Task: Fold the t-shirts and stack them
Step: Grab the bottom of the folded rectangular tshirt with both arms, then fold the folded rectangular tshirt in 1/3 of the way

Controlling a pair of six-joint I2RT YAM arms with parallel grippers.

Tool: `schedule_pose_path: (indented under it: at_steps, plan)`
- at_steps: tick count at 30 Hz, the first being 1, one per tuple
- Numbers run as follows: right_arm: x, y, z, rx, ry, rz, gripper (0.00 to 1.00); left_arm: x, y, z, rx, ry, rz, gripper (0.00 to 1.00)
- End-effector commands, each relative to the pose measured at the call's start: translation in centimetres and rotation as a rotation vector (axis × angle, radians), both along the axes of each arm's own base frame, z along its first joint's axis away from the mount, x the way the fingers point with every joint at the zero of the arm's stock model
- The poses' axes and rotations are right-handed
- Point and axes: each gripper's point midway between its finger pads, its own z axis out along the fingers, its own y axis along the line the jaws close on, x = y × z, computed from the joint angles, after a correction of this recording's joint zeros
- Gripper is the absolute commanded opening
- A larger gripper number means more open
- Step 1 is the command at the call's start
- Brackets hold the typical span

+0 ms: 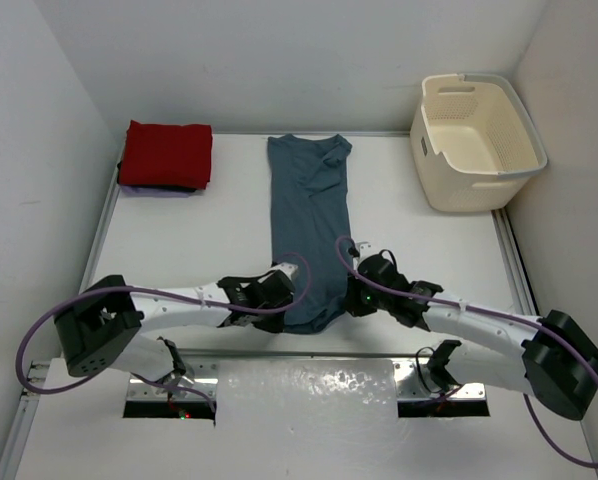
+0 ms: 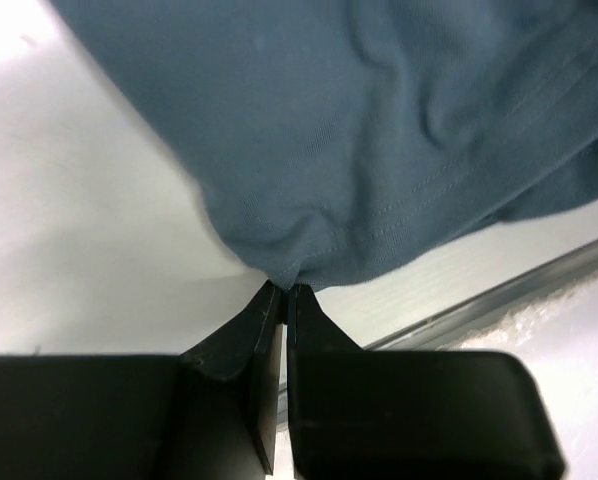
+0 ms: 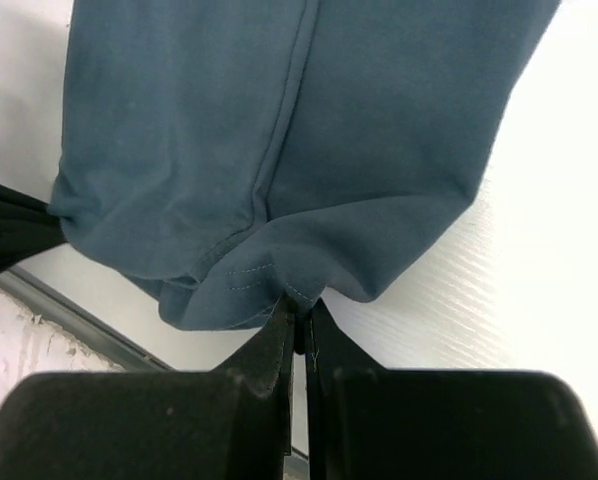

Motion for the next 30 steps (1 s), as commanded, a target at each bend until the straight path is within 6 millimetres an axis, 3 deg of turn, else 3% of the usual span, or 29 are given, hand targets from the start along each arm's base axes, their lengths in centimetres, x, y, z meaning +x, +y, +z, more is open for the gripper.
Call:
schedule_pose_path:
  at_steps: [1,5,9,16,20,21,22,30]
  plan:
    - [2.6,0.5,2.9,0.011,-0.120,-0.034,0.00,2.9,-1.6,3.8,-0.044,-0.127,0.056,0.00]
    - [5.1,-0.7,4.1,-0.081,-0.193,-0.103,0.00,6.2,-2.6,6.5,-0.073,-0.200,0.101,0.00]
    - [7.6,-1.0,5.3,-0.100,-0.233,-0.148,0.00,9.9,-1.6,7.7,-0.098,-0.226,0.197,0.00]
    - [13.7,-1.2,8.9,-0.115,-0.325,-0.202,0.00,16.0,-1.7,12.4,-0.116,-0.394,0.278,0.00]
    - [17.5,-1.3,9.9,-0.113,-0.344,-0.216,0.00,20.2,0.2,13.2,-0.078,-0.430,0.364,0.00]
    - [17.5,-0.9,10.0,-0.097,-0.344,-0.204,0.00,20.9,0.5,13.4,-0.070,-0.439,0.378,0.00]
    - [18.8,-1.1,10.1,-0.100,-0.344,-0.209,0.00,22.1,0.9,14.4,-0.073,-0.457,0.400,0.00]
    - [23.6,-0.1,10.7,-0.053,-0.351,-0.187,0.00,27.6,1.4,15.5,-0.060,-0.494,0.394,0.00]
